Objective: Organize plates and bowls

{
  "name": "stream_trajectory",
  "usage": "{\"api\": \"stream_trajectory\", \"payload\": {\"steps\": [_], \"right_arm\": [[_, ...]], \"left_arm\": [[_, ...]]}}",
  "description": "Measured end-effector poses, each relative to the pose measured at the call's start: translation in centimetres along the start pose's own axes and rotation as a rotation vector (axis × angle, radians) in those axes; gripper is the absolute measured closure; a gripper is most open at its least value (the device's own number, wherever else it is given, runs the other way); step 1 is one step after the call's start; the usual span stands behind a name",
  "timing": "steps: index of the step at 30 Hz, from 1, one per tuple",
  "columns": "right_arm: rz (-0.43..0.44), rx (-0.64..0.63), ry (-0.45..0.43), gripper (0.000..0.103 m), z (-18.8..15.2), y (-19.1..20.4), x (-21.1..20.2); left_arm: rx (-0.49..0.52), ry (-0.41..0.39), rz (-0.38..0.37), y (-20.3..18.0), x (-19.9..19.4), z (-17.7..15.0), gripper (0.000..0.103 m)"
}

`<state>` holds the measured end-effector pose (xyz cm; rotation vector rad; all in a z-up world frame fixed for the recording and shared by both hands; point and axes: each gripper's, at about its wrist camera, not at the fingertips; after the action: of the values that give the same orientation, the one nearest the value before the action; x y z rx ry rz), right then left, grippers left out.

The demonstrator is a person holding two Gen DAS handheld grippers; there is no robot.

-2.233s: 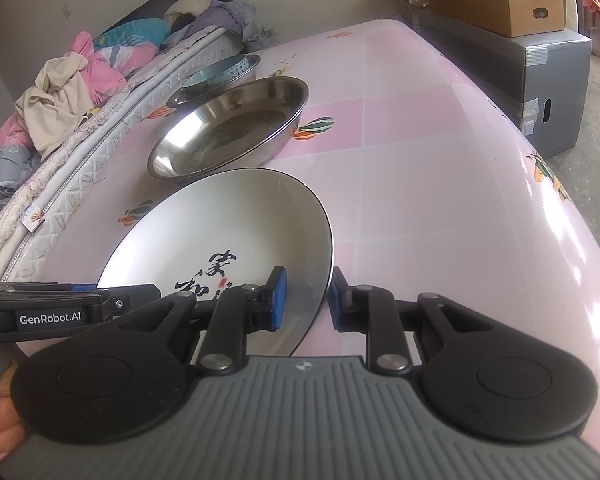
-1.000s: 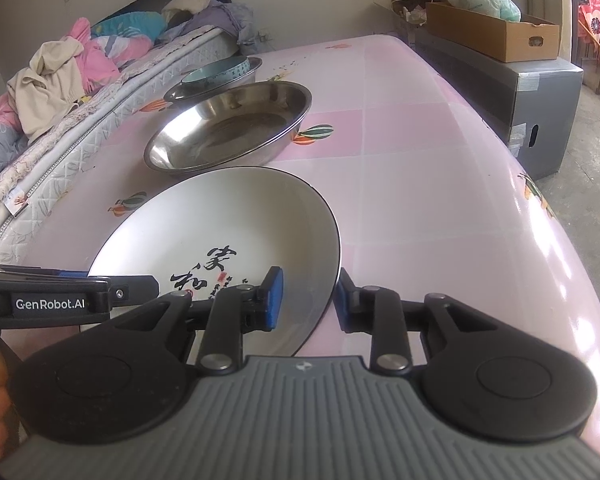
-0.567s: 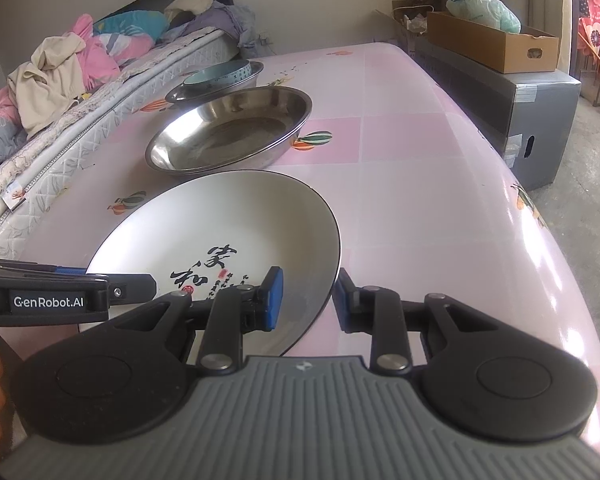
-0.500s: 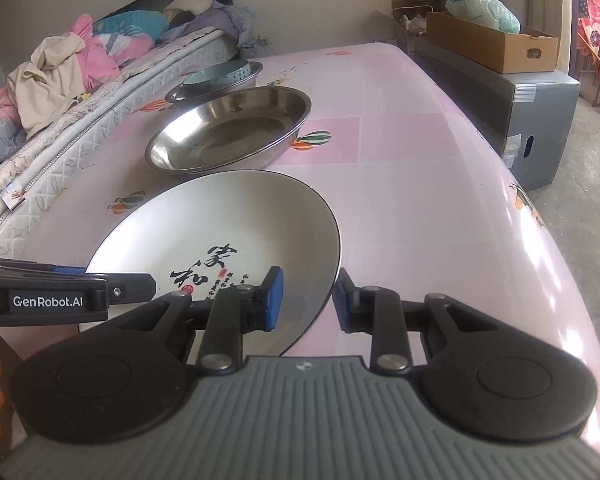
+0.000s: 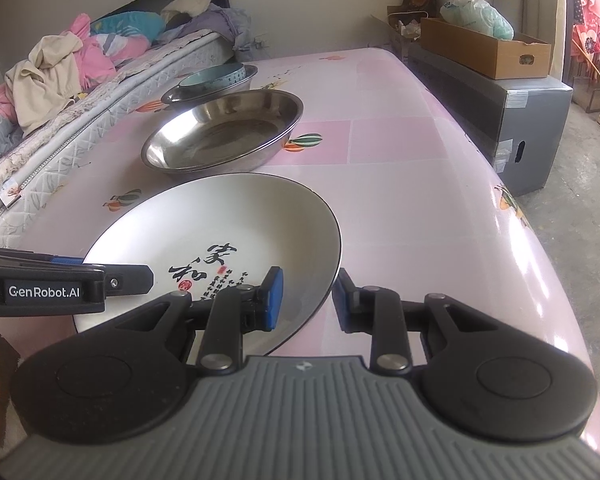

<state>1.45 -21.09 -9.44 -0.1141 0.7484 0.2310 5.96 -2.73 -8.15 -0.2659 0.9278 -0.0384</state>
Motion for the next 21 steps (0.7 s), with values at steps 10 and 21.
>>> {"api": "stream_trajectory", "payload": {"steps": [10,21], "right_arm": [[-0.01,-0.005,-0.01,0.076,0.1,0.29,-0.33],[-0.026,-0.01,-0.027,0.076,0.04,0.35,-0.98]], "left_arm": [[0.003,-0.006,-0.003,-0.23,-0.23,0.02,0.055],[0.009,-0.028,-0.019,-0.42,-0.75,-0.03,0.055]]}}
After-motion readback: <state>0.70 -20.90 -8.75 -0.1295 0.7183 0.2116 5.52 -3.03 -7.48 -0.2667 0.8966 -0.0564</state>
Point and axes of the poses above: each gripper's, at about its wrist camera, not at the fingertips, and x roughly the way its jaws point, y to its left, z to its top, and after that the axes turned 12 degrees about -x, right-handed
